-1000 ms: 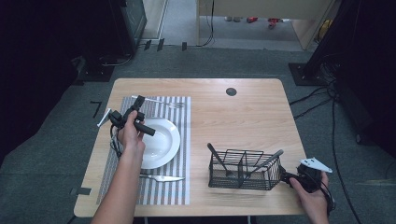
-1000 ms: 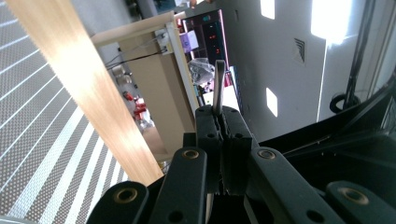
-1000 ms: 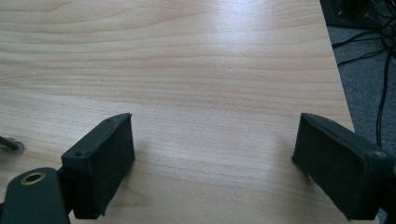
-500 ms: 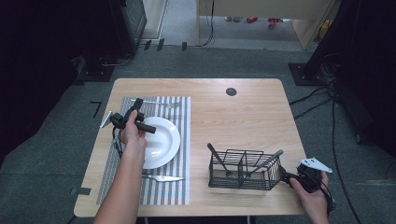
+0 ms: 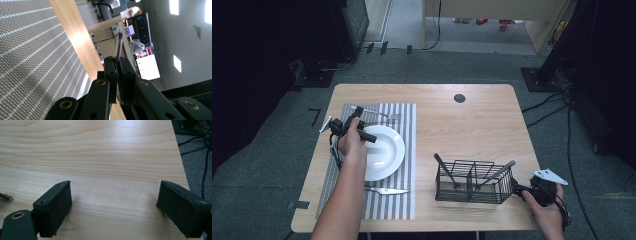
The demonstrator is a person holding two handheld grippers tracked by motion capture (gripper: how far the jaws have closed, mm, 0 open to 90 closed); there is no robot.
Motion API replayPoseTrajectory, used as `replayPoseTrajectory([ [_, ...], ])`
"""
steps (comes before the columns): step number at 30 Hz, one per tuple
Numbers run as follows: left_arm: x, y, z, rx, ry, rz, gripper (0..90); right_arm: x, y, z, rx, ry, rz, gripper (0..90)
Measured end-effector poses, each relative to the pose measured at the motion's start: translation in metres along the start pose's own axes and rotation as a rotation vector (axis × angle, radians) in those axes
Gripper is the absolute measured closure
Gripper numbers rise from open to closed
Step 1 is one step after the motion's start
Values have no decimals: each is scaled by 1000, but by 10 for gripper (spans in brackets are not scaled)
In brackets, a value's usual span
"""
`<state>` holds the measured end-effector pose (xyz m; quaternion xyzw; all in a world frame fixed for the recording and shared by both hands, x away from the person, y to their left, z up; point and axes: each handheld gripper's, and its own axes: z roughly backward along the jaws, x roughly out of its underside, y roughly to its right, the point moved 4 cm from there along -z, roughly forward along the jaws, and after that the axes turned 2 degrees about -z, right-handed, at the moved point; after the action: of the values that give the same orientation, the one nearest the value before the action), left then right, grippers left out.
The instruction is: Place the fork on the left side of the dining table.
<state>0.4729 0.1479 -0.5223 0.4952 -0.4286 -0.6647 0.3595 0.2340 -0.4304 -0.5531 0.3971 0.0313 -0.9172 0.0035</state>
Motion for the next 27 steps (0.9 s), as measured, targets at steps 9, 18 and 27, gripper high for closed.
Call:
replayPoseTrajectory([
  [9, 5, -5, -5, -24, -24, -59, 864, 0, 0, 0, -5, -1, 4, 125],
  [18, 6, -6, -5, -119, -46, -159, 785, 0, 0, 0, -5, -1, 4, 125],
  [27, 3, -7, -4, -280, -130, -210, 632, 0, 1, 1, -8, 0, 7, 126],
])
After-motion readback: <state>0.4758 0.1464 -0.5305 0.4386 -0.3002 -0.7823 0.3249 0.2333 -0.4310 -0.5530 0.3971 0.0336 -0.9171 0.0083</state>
